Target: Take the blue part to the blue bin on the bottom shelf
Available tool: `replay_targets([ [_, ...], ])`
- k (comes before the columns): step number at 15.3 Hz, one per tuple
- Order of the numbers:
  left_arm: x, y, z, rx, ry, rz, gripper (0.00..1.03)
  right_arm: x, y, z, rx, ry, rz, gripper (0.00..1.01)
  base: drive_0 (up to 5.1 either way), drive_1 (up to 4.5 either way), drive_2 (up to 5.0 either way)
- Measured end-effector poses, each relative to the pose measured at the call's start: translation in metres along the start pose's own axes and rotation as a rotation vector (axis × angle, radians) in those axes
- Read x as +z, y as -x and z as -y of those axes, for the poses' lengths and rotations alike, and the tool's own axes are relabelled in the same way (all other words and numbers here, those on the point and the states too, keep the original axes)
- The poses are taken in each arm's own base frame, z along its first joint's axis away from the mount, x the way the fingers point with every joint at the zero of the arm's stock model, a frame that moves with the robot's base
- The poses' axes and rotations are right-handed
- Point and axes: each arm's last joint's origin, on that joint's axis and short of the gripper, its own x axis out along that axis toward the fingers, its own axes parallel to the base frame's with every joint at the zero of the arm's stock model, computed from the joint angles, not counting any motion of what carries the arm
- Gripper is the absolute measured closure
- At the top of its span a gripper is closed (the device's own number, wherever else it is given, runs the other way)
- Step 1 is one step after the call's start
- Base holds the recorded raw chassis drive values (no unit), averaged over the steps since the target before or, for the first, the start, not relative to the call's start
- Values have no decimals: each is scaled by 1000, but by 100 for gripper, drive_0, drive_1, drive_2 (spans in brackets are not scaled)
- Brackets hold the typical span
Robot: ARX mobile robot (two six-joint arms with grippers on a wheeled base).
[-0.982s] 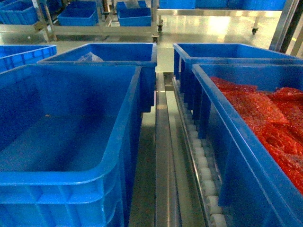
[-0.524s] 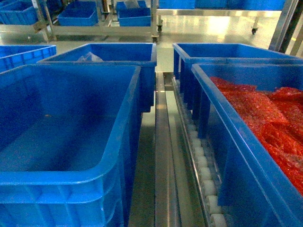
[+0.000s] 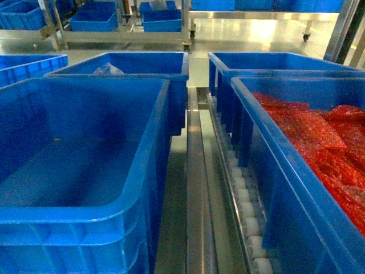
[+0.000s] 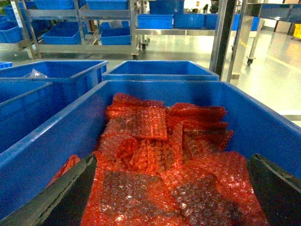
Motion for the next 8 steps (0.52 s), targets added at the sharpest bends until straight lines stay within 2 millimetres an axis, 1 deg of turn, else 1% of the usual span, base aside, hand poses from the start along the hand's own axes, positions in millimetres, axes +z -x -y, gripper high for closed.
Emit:
replay_targets([
  [8,0,0,0,0,0,0,60,0,0,0,0,0,0,3,0,0,0],
])
